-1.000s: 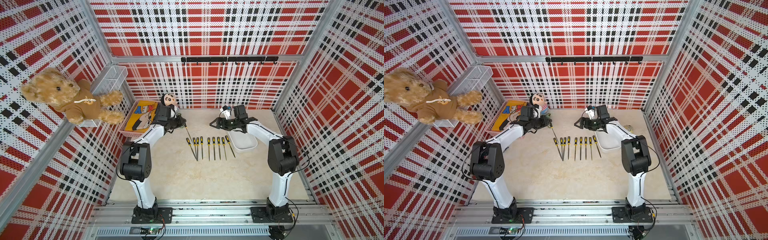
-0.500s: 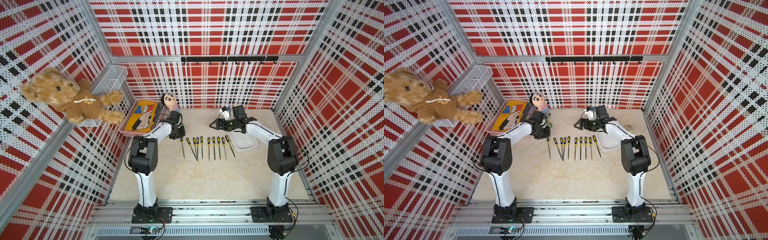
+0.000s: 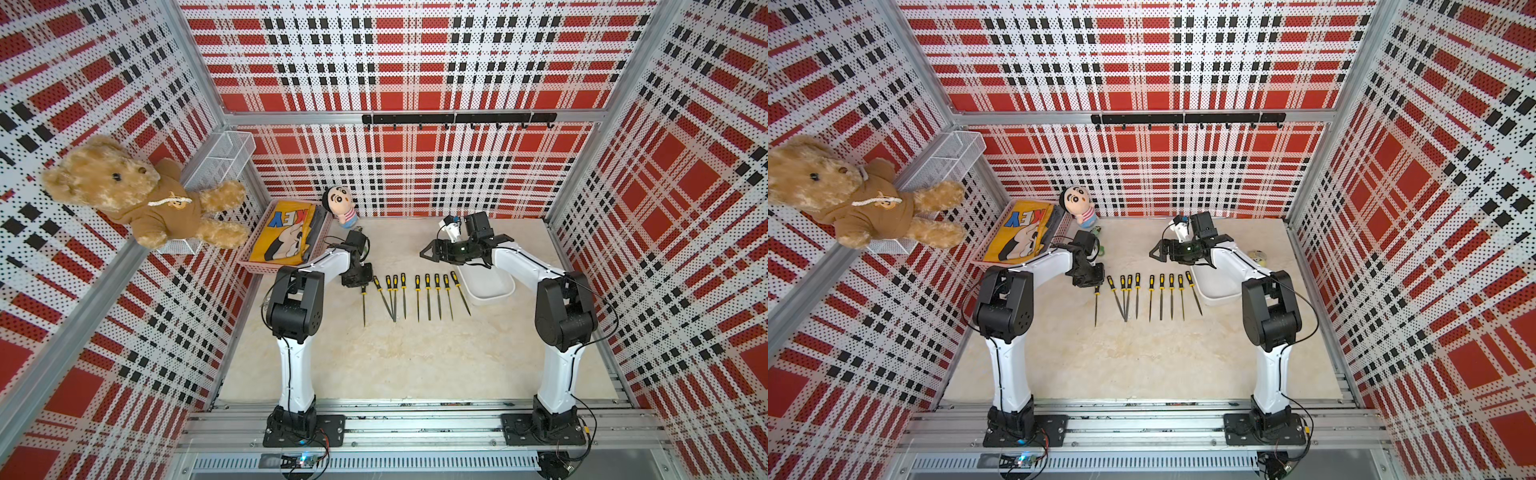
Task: Take the file tool out of the storage box
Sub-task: Place the file tool at the center of the board.
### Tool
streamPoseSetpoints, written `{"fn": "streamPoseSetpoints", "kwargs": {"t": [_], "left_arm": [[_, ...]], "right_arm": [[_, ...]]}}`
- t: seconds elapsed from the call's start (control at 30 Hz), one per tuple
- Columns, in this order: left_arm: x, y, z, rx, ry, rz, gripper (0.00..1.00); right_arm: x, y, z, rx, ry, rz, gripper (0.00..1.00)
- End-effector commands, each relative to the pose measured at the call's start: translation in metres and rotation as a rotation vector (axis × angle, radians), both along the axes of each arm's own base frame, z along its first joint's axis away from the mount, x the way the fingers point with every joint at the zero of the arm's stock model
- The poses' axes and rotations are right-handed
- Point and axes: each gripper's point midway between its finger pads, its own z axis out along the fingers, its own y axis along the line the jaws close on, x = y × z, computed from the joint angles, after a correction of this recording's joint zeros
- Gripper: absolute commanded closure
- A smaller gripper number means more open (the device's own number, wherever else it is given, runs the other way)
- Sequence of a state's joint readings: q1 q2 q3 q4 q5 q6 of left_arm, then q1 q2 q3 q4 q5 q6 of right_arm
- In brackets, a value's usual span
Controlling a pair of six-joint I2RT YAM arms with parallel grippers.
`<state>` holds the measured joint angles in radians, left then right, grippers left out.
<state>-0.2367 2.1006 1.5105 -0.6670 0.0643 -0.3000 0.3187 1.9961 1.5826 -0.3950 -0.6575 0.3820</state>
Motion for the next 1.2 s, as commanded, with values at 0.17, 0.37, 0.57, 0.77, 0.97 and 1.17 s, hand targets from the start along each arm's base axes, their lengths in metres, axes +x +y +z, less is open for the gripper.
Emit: {"fn": "streamPoseSetpoints", "kwargs": {"t": [0.17,0.37,0.57,0.77,0.97,1.17], "left_arm": [[-0.001,0.006,-0.011,0.052,0.024,-0.024,0.82],[0.006,0.000,-0.001,0.026,-0.005,-0.023,0.75],[0.015,-0.006,0.012,-0.007,-0.046,-0.027,0.68],[0.026,-0.012,0.034,-0.045,-0.105,-0.021,0.66],[0.029,-0.017,0.050,-0.080,-0.135,-0.034,0.66],[0.029,-0.014,0.053,-0.078,-0.141,-0.034,0.66]], "right_arm": [[0.019,-0.035,-0.005,-0.130,0.005,-0.177,0.00],[0.034,-0.077,0.003,-0.340,-0.055,-0.307,0.02],[0.036,-0.072,0.009,-0.329,-0.078,-0.265,0.69],[0.035,-0.047,-0.003,-0.320,-0.064,-0.216,1.00],[0.044,-0.044,-0.024,-0.363,0.010,-0.260,1.00],[0.050,-0.058,-0.035,-0.439,0.033,-0.321,1.00]]}}
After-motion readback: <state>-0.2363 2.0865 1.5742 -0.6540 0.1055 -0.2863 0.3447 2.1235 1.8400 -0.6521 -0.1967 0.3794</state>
